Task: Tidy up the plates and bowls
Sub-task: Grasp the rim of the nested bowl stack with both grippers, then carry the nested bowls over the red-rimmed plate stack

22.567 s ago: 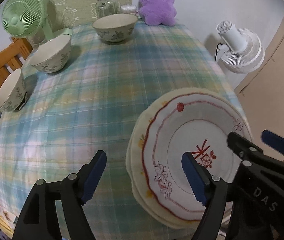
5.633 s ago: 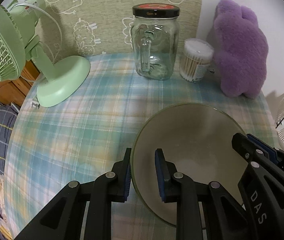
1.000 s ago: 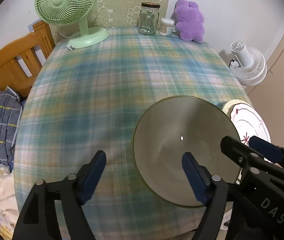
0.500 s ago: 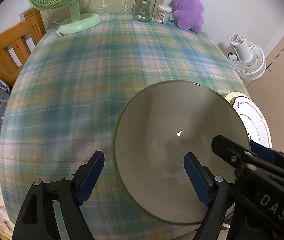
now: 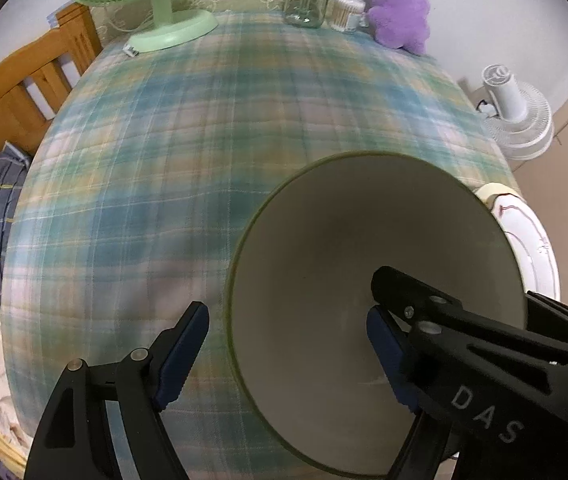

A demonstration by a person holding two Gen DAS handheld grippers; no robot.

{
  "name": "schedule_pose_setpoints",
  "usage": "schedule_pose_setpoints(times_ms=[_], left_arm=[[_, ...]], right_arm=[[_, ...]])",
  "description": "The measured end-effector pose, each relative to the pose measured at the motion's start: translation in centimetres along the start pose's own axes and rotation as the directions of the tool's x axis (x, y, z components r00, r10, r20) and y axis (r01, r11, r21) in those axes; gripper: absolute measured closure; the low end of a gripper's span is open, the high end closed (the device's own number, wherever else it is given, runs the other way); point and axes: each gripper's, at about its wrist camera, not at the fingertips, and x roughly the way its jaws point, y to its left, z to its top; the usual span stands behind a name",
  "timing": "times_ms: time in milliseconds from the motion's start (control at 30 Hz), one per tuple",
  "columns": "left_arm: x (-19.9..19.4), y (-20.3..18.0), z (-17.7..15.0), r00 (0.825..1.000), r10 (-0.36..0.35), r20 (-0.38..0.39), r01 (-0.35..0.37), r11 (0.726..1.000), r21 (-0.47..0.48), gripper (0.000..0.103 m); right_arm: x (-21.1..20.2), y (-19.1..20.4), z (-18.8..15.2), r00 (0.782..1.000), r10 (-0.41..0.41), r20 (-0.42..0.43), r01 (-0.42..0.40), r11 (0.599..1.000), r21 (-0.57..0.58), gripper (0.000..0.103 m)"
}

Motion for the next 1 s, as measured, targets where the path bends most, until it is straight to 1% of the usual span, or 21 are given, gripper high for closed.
schedule_pose_setpoints(times_ms=[67, 100, 200, 300, 467, 633, 667, 700, 733, 767, 867, 1000], left_arm=[[0.3, -0.2, 0.0, 1.000, 0.018, -0.014, -0.018, 1.000, -0.004, 0.021], [0.4, -0.2, 0.1, 1.000, 0.023, -0.019, -0.023, 1.000, -0.006, 0.022], [0.4, -0.3, 0.2, 0.999, 0.039, -0.022, -0.039, 0.999, -0.016, 0.022], [0.4, -0.4, 0.3, 0.998, 0.055, -0.025, -0.056, 0.998, -0.027, 0.022], [0.4, -0.4, 0.3, 0.998, 0.065, -0.020, -0.066, 0.997, -0.030, 0.022], [0.6, 0.1, 0.3, 1.000, 0.027, -0.008, -0.028, 0.999, -0.036, 0.023], [0.5, 0.1, 0.3, 1.000, 0.012, -0.003, -0.012, 0.999, -0.034, 0.028], [0.5, 0.0, 0.3, 1.000, -0.015, 0.001, 0.015, 0.999, -0.028, 0.038], [0.3, -0.2, 0.3, 0.999, -0.041, 0.005, 0.041, 0.999, -0.016, 0.045], [0.3, -0.4, 0.2, 0.999, -0.050, 0.008, 0.050, 0.999, -0.005, 0.046], [0.3, 0.0, 0.3, 0.997, -0.082, 0.014, 0.082, 0.997, -0.014, 0.046], [0.2, 0.4, 0.2, 0.995, -0.101, 0.008, 0.102, 0.995, -0.017, 0.046]], right_arm=[[0.4, 0.0, 0.1, 1.000, 0.011, -0.011, -0.012, 1.000, -0.013, 0.045], [0.6, -0.1, 0.1, 1.000, 0.022, -0.018, -0.022, 1.000, -0.017, 0.048], [1.1, -0.2, 0.4, 0.998, 0.051, -0.032, -0.052, 0.998, -0.030, 0.050], [1.4, -0.1, 0.6, 0.996, 0.081, -0.038, -0.083, 0.995, -0.055, 0.052], [1.4, -0.2, 0.7, 0.994, 0.097, -0.041, -0.100, 0.993, -0.070, 0.052], [1.5, -0.1, 0.8, 0.995, 0.092, -0.040, -0.095, 0.993, -0.077, 0.052], [1.4, -0.1, 0.8, 0.995, 0.088, -0.038, -0.090, 0.993, -0.077, 0.052], [1.4, 0.0, 0.8, 0.996, 0.081, -0.034, -0.083, 0.994, -0.078, 0.052], [1.3, 0.1, 0.8, 0.997, 0.069, -0.030, -0.071, 0.995, -0.073, 0.053], [1.2, 0.2, 0.8, 0.998, 0.056, -0.026, -0.058, 0.996, -0.070, 0.053], [1.1, 0.5, 0.7, 1.000, 0.027, -0.016, -0.027, 0.997, -0.065, 0.053], [0.9, 1.1, 0.6, 1.000, -0.004, -0.014, 0.003, 0.998, -0.061, 0.053]])
